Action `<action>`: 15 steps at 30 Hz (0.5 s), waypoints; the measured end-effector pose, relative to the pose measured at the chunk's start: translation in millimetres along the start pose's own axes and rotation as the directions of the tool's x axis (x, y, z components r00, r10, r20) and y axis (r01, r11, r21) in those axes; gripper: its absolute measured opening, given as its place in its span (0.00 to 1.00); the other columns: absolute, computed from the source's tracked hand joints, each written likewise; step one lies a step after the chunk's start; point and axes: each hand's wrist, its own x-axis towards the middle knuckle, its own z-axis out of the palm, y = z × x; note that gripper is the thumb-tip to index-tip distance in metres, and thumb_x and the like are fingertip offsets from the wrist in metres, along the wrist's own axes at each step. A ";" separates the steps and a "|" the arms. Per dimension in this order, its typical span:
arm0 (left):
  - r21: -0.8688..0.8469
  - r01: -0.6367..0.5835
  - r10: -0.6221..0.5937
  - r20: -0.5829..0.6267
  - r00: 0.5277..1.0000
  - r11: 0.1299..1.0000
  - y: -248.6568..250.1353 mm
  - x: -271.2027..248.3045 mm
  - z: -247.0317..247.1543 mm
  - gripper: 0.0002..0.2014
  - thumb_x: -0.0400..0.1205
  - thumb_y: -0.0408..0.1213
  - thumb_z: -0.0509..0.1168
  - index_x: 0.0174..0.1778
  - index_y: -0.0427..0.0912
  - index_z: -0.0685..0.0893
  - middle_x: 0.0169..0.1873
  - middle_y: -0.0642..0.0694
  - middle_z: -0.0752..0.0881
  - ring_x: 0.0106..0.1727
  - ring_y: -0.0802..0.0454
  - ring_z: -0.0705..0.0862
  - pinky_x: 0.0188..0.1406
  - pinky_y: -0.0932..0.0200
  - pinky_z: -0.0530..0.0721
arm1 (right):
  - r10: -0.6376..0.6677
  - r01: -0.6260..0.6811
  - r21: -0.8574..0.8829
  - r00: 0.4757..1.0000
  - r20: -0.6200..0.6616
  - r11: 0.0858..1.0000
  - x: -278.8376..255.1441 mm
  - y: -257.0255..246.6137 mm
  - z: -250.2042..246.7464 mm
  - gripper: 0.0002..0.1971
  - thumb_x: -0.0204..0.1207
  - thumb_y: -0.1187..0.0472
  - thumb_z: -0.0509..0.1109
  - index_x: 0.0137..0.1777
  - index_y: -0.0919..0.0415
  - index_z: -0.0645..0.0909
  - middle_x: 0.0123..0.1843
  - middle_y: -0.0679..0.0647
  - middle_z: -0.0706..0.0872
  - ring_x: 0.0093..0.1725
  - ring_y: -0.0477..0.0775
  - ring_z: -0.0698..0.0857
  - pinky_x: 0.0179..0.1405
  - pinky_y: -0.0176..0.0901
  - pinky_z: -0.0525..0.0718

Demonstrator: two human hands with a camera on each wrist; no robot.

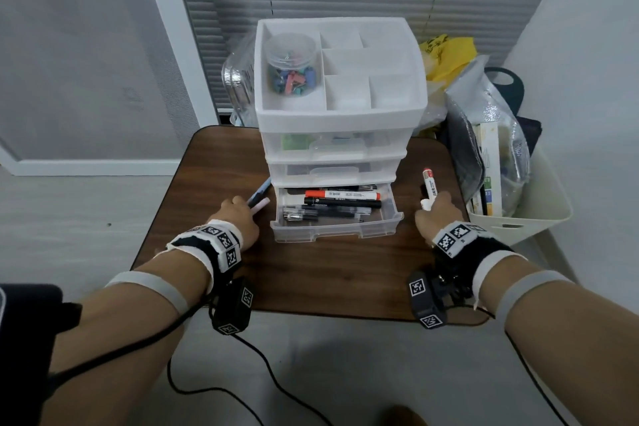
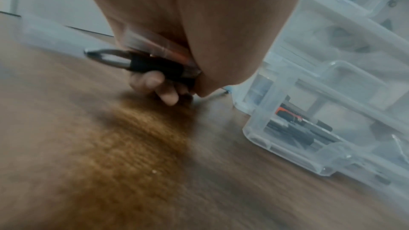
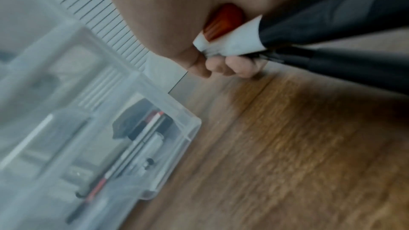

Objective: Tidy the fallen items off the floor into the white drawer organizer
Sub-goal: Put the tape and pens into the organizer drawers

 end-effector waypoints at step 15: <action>-0.374 -0.139 0.107 -0.105 0.989 0.917 -44.3 -17.1 -3.0 0.19 0.86 0.54 0.56 0.58 0.41 0.78 0.49 0.39 0.86 0.46 0.39 0.84 0.47 0.50 0.81 | -0.796 0.755 0.255 0.578 0.179 0.605 -108.8 -83.8 -29.9 0.16 0.77 0.70 0.64 0.53 0.46 0.70 0.31 0.51 0.75 0.21 0.44 0.74 0.20 0.38 0.75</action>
